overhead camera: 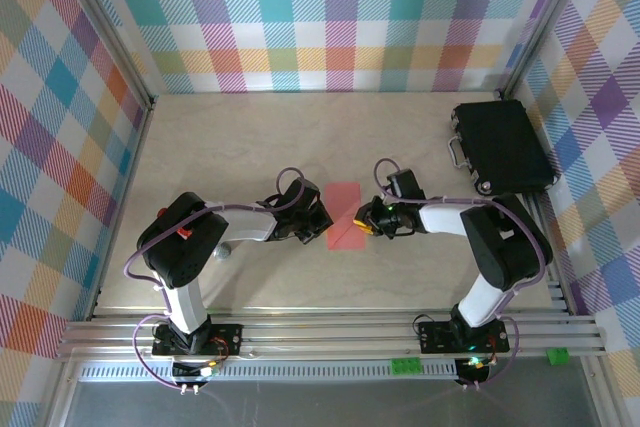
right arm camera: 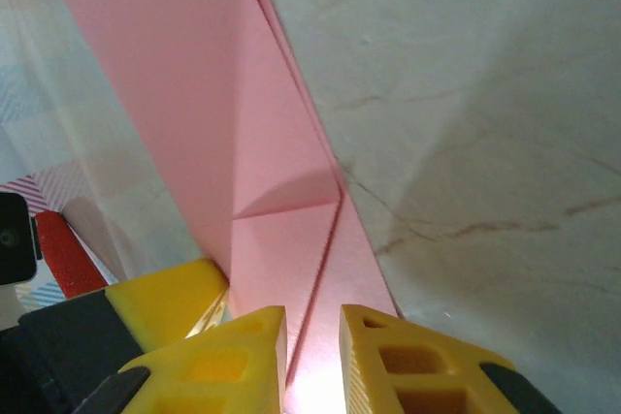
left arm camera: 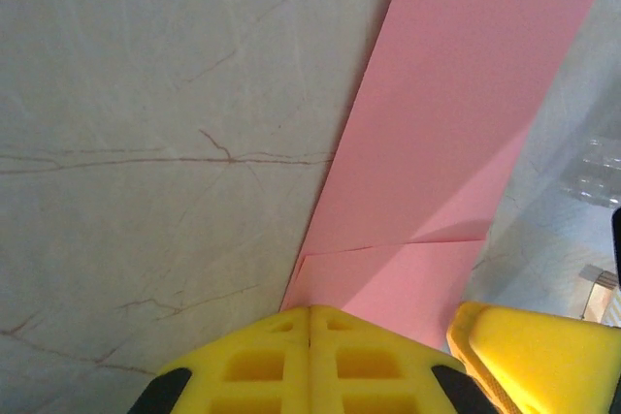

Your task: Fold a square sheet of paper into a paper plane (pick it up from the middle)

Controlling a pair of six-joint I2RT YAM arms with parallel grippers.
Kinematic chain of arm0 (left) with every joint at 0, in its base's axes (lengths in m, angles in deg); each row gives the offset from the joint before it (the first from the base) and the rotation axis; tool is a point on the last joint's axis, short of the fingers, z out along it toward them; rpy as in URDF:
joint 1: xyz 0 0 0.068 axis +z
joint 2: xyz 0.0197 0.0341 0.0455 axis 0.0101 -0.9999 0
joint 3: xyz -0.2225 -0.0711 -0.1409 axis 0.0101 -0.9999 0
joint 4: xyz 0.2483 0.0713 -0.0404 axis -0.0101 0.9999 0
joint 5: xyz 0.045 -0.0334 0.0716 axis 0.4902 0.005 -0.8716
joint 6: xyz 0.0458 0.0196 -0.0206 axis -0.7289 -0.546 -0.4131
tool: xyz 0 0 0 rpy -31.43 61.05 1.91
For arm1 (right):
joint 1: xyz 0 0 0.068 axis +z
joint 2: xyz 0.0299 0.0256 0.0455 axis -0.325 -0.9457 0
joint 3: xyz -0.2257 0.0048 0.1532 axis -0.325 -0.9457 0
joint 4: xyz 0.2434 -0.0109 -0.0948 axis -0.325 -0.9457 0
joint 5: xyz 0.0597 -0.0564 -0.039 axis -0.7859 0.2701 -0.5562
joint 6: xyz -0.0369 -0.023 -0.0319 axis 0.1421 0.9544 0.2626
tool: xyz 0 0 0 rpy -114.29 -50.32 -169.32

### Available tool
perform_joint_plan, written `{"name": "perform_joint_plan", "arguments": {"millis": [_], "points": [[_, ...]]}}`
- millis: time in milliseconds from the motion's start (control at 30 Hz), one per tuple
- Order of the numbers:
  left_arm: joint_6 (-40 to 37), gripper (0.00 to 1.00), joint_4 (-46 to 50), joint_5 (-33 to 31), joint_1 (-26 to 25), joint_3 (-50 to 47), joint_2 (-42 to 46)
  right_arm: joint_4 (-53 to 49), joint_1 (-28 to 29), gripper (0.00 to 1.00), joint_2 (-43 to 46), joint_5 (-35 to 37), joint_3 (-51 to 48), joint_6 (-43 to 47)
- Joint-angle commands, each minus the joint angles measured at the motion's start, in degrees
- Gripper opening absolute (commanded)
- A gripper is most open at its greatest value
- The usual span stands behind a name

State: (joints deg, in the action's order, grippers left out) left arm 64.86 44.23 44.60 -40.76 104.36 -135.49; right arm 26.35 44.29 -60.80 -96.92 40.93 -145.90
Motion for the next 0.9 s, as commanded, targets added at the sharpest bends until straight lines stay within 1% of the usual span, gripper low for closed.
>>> {"name": "perform_joint_plan", "arguments": {"millis": [0,233,367,733,867], "points": [[1.2,0.06,5.6,-1.7,1.0,-2.4,-1.5,-0.3,0.5,0.23,-1.4,0.4,1.5,0.9],[1.1,0.05,5.2,-1.3,1.0,-2.5,-1.5,-2.2,1.0,0.23,-3.0,1.0,2.8,1.5],[1.1,0.05,4.9,-1.1,1.0,-2.6,-1.6,-1.4,1.2,0.22,-3.5,0.3,2.9,1.8],[1.1,0.05,4.7,-1.4,1.0,-3.1,-1.1,-1.6,1.9,0.21,-2.7,0.6,3.6,3.0],[1.1,0.05,4.8,-1.3,1.0,-3.2,-1.0,0.3,2.0,0.21,-2.1,0.0,2.9,3.2]]}}
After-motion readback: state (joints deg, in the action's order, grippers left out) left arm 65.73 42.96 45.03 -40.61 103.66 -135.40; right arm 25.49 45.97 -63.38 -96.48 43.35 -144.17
